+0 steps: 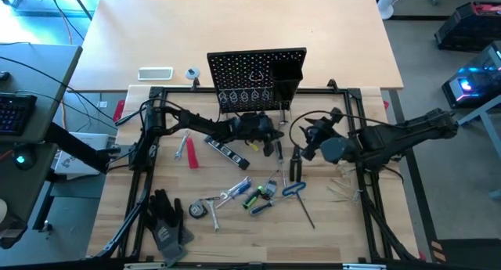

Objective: Hang tools onto peg board
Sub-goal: Hang the wrench onto the pegboard

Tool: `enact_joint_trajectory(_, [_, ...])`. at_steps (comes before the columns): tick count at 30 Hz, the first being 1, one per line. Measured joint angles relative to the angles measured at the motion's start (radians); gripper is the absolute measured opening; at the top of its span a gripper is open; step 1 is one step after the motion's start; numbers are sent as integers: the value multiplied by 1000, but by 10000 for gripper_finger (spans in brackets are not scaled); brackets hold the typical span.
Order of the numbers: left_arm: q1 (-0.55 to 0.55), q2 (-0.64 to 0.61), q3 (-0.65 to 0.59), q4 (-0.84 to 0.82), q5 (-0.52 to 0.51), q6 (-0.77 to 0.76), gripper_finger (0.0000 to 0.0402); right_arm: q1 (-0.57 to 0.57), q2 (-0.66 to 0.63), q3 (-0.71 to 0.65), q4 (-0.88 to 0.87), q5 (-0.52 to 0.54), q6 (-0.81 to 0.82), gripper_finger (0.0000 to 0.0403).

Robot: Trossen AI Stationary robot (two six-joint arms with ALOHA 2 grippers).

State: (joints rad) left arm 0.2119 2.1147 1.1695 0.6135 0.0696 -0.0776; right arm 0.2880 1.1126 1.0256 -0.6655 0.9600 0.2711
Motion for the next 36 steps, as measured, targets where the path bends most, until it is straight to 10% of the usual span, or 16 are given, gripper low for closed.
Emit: enact_joint_trajectory(36, [75,13,64,-103,-29,-36,0,67,0,0,-25,36,44,134])
